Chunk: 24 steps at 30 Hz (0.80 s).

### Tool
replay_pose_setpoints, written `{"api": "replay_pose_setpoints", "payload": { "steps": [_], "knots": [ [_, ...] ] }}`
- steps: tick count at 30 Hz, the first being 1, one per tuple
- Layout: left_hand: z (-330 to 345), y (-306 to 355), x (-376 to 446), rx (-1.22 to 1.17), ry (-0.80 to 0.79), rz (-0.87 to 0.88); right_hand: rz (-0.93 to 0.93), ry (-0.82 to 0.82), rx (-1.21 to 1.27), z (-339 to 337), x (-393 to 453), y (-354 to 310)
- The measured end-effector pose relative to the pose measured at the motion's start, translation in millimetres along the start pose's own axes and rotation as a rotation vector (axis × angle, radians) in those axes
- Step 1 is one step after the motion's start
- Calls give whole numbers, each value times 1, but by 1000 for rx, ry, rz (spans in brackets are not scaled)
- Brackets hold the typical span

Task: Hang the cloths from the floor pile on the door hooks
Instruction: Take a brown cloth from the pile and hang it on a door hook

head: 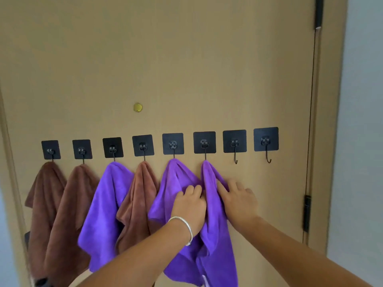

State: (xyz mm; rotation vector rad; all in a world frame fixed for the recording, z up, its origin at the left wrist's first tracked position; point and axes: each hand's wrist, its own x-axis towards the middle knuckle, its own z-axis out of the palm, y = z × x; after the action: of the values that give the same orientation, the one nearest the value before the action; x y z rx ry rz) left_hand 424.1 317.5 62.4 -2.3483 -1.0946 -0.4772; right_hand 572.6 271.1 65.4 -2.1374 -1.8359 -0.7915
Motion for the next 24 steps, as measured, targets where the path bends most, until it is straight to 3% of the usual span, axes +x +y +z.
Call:
{"api": "replay_pose_setpoints", "payload": {
  "steps": [3,6,10,13,15,19,24],
  "knots": [
    [-5,-12,-12,130,-110,237,-13,-38,-23,13,-24,9],
    [-35,-36,-3,213,-188,276,2,-51,-15,10,-42,22],
    [-93,-45,29,93,81,149,109,28,-5,-22,-50,39],
    [-108,-26,47,-186,308,262,269,123,8,-53,-56,50],
    [-109,-8,49,-285,331,385,343,140,-23,-73,-65,58],
    [-102,27,49,-281,233,522,437,112,-169,-109,-99,67],
    [-114,70,38,-422,306,662,570,102,-342,-164,-164,54]
  ]
}}
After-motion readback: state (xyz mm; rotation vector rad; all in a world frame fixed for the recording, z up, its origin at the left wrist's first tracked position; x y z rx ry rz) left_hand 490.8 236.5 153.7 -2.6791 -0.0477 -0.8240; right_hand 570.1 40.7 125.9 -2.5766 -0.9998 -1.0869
